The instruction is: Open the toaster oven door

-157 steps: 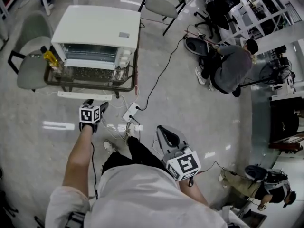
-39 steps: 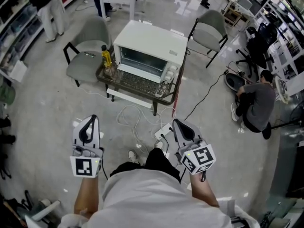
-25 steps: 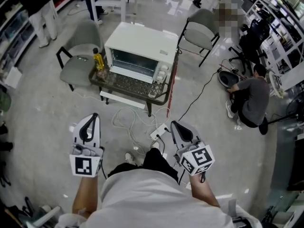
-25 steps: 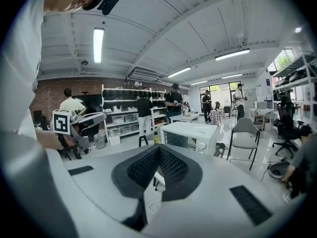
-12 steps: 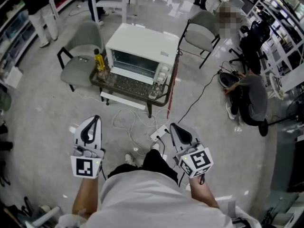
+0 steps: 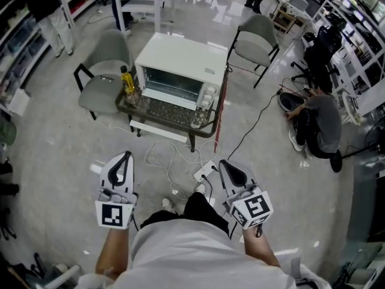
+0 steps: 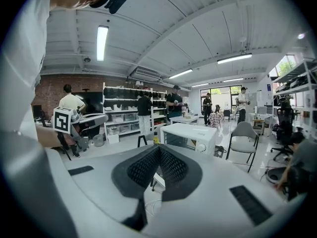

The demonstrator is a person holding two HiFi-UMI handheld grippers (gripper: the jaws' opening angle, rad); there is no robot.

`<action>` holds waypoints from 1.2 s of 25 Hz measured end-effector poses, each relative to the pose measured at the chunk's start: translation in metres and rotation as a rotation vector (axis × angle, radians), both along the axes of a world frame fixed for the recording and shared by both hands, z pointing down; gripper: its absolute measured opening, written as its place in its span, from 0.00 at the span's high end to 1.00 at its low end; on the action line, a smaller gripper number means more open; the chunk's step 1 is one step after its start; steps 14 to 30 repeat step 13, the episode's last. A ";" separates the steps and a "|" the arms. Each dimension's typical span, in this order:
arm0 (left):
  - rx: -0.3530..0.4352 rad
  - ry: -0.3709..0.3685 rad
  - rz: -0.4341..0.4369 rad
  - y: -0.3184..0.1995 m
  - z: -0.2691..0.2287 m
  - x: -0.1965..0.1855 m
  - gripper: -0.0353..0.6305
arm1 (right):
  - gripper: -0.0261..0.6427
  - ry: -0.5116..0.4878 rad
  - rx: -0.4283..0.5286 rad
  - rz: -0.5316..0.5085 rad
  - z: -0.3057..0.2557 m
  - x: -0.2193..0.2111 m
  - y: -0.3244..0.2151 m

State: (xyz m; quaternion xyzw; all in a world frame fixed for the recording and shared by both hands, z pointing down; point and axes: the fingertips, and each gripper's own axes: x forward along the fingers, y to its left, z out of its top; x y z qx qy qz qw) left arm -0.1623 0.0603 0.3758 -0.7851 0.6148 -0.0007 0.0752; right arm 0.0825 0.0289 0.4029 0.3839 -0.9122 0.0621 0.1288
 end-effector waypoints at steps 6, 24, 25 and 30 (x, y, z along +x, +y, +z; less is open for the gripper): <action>-0.008 -0.003 0.042 -0.011 0.000 0.011 0.91 | 0.93 0.005 0.000 0.039 -0.001 0.011 -0.001; -0.022 0.003 0.074 -0.027 0.002 0.013 0.91 | 0.93 0.005 -0.001 0.068 -0.003 0.013 -0.010; -0.022 0.003 0.074 -0.027 0.002 0.013 0.91 | 0.93 0.005 -0.001 0.068 -0.003 0.013 -0.010; -0.022 0.003 0.074 -0.027 0.002 0.013 0.91 | 0.93 0.005 -0.001 0.068 -0.003 0.013 -0.010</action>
